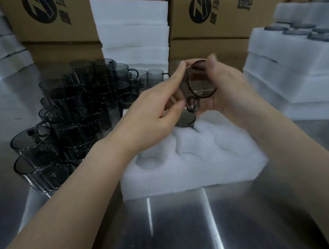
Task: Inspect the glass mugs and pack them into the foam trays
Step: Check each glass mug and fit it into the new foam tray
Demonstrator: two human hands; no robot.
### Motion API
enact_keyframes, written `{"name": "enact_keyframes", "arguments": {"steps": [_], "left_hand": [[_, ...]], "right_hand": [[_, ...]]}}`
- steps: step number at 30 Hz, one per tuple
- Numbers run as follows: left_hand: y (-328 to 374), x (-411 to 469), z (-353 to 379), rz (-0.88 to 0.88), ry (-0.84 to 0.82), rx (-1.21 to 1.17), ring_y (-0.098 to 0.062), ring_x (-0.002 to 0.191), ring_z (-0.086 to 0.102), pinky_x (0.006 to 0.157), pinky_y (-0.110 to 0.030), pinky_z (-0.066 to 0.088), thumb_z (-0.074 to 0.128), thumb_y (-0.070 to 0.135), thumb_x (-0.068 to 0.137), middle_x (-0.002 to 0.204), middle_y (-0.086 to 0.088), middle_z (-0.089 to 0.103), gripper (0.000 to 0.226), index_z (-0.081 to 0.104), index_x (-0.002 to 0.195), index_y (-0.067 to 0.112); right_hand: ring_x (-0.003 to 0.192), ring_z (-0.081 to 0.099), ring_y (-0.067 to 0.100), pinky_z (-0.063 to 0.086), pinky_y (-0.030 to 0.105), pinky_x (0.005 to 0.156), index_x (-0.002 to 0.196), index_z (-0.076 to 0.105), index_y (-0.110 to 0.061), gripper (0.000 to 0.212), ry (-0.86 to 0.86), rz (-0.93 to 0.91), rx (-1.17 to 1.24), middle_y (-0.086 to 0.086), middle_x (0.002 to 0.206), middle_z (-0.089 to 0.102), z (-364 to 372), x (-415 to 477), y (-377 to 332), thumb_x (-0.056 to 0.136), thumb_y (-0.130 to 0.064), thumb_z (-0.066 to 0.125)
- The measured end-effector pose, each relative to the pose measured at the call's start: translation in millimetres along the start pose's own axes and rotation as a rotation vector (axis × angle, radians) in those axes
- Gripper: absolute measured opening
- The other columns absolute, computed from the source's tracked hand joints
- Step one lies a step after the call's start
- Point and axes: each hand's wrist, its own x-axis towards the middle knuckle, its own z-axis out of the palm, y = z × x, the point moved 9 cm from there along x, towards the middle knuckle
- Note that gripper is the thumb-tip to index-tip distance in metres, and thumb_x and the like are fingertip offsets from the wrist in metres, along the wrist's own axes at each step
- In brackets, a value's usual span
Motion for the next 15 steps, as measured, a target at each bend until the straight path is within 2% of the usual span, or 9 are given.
{"name": "enact_keyframes", "arguments": {"steps": [3,6,8,10,12,14,15], "left_hand": [[-4.0,0.5,-2.1,-0.013,0.009,0.009,-0.017,0.088,0.062,0.084,-0.042,0.050,0.045,0.018,0.090,0.095,0.010,0.063,0.062,0.031,0.150,0.022],[-12.1,0.7,-11.7,-0.071,0.126,0.094,-0.016,0.089,0.064,0.084,-0.041,0.051,0.046,0.024,0.088,0.097,0.010,0.067,0.051,0.053,0.138,0.025],[-22.8,0.8,-17.0,-0.155,0.180,0.165,-0.015,0.095,0.063,0.088,-0.040,0.051,0.048,0.026,0.088,0.102,0.010,0.067,0.042,0.062,0.127,0.023],[-36.4,0.6,-16.4,-0.265,0.145,0.223,-0.016,0.104,0.060,0.093,-0.041,0.049,0.053,0.027,0.091,0.111,0.008,0.066,0.034,0.064,0.123,0.023],[-47.1,-0.8,-10.5,-0.360,0.055,0.272,-0.018,0.106,0.060,0.094,-0.041,0.049,0.054,0.030,0.092,0.117,0.007,0.065,0.030,0.064,0.120,0.026],[-50.5,-2.5,-5.0,-0.409,-0.014,0.297,-0.022,0.093,0.064,0.088,-0.041,0.052,0.053,0.034,0.093,0.112,0.006,0.067,0.024,0.066,0.113,0.031],[-50.5,-2.8,-4.3,-0.418,-0.026,0.301,-0.022,0.084,0.065,0.085,-0.041,0.053,0.053,0.035,0.092,0.107,0.006,0.068,0.022,0.067,0.109,0.032]], "right_hand": [[0.085,0.070,0.018,0.056,0.033,0.058,0.116,0.064,-0.021,0.040,-0.055,-0.055,-0.179,0.006,0.103,0.069,4.1,-3.0,-6.5,0.079,-0.034,0.075],[0.079,0.072,0.017,0.058,0.033,0.058,0.115,0.060,-0.025,0.045,-0.003,-0.028,-0.291,-0.002,0.096,0.070,-8.1,-4.0,-6.7,0.073,-0.028,0.075],[0.073,0.070,0.018,0.055,0.028,0.057,0.105,0.056,-0.025,0.036,-0.003,0.010,-0.290,-0.004,0.089,0.068,-15.3,-3.5,-7.2,0.072,-0.028,0.069],[0.075,0.066,0.012,0.051,0.025,0.065,0.096,0.055,-0.024,0.026,-0.037,0.016,-0.377,-0.005,0.087,0.066,-20.3,-2.6,-11.1,0.071,-0.028,0.063],[0.080,0.063,0.005,0.049,0.020,0.073,0.095,0.061,-0.024,0.027,-0.123,0.036,-0.512,-0.008,0.087,0.067,-20.9,-4.3,-12.7,0.069,-0.028,0.064],[0.084,0.064,0.001,0.049,0.018,0.078,0.098,0.066,-0.025,0.032,-0.197,0.091,-0.612,-0.010,0.089,0.071,-20.9,-8.9,-8.8,0.066,-0.029,0.067],[0.090,0.065,0.005,0.049,0.022,0.083,0.099,0.068,-0.026,0.034,-0.215,0.117,-0.631,-0.007,0.095,0.072,-22.1,-10.9,-6.8,0.065,-0.030,0.067]]}}
